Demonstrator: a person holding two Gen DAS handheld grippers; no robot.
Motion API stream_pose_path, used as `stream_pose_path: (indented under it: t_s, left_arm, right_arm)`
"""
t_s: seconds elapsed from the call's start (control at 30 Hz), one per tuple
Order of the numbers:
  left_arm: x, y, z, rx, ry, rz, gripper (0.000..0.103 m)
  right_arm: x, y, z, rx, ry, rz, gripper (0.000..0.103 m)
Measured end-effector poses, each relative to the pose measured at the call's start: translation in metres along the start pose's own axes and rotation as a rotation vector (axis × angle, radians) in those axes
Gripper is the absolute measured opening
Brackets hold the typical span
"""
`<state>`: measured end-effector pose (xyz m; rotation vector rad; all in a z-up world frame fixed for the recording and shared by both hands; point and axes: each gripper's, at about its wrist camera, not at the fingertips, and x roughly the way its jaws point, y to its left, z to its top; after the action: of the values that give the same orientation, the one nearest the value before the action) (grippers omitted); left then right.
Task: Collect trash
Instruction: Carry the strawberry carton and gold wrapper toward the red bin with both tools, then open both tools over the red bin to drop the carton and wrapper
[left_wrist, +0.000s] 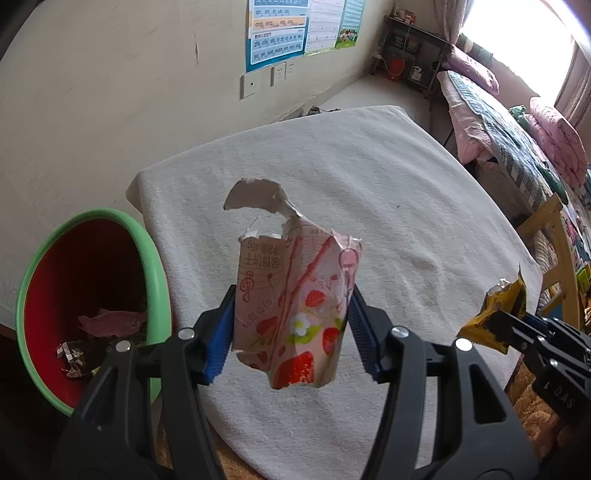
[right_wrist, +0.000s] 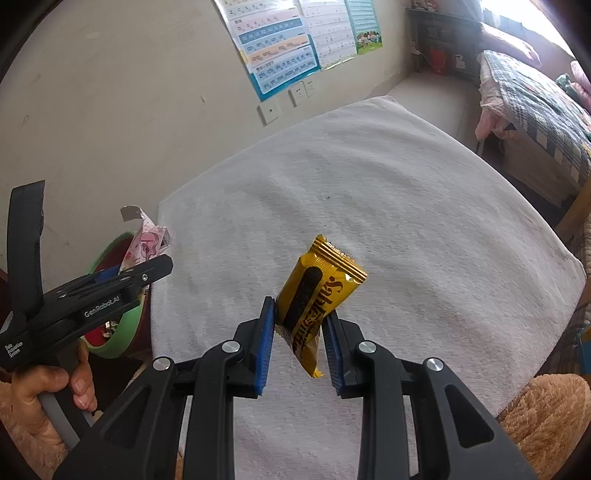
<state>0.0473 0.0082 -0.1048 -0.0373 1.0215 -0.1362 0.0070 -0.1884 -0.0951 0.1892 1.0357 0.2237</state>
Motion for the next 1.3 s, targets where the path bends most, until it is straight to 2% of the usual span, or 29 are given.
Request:
stream_pose_path:
  t_s: [0.3,0.8,1.3]
  left_arm:
    - [-0.001,0.014,-0.003,-0.029,-0.001,0.013,0.055]
    - [-0.009,0.046,-0.007,-0.084,-0.028,0.042,0.055]
    - [-0.02,0.112,-0.024,-0.2,-0.047,0.112,0.055]
  right_arm:
    - [0.001,0.022,0.0,-0.058,0.013,0.011,0.026]
    - [0.002,0.062,0.02,-0.181,-0.014,0.03,0.026]
    - [0.029,0.118,0.023,-0.3,0.039,0.073,0.026]
